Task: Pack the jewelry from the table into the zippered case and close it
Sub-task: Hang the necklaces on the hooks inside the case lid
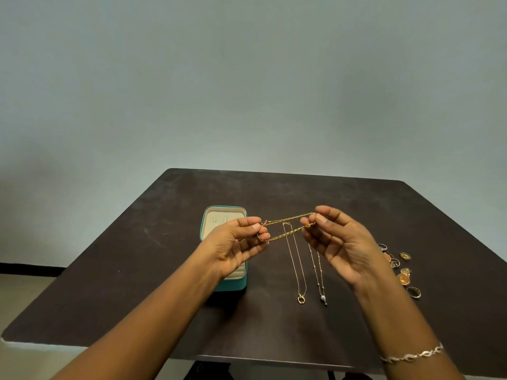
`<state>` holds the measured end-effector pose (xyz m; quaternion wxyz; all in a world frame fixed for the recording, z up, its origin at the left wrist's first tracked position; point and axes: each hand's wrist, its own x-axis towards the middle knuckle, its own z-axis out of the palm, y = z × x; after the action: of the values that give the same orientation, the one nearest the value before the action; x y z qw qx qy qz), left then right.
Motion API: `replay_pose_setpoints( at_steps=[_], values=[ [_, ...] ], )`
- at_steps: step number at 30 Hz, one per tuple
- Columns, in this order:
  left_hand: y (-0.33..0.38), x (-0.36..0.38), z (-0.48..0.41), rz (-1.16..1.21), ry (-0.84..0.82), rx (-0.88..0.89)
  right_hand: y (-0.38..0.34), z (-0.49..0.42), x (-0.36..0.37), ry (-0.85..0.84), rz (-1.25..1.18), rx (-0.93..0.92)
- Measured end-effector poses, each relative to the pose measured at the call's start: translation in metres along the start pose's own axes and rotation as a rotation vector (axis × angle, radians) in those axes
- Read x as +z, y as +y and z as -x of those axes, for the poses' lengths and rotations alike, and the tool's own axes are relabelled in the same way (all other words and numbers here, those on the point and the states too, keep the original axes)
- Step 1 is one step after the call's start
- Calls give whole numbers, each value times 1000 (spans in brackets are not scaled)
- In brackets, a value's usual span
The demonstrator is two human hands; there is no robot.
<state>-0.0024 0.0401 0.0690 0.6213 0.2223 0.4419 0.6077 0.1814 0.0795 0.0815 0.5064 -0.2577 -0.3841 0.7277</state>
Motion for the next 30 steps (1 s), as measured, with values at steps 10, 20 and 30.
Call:
replay_pose_setpoints(
  at_steps=[10,20,30],
  values=[
    [13,-26,-15,-437,106,314,-30,-43,40,-165,740,-76],
    [0,-109,-58,-786,553,409,-31,-76,48,-236,1153,-85],
    [-10,-123,-76,-967,483,337,-14,-93,77,-357,1254,-131]
  ],
)
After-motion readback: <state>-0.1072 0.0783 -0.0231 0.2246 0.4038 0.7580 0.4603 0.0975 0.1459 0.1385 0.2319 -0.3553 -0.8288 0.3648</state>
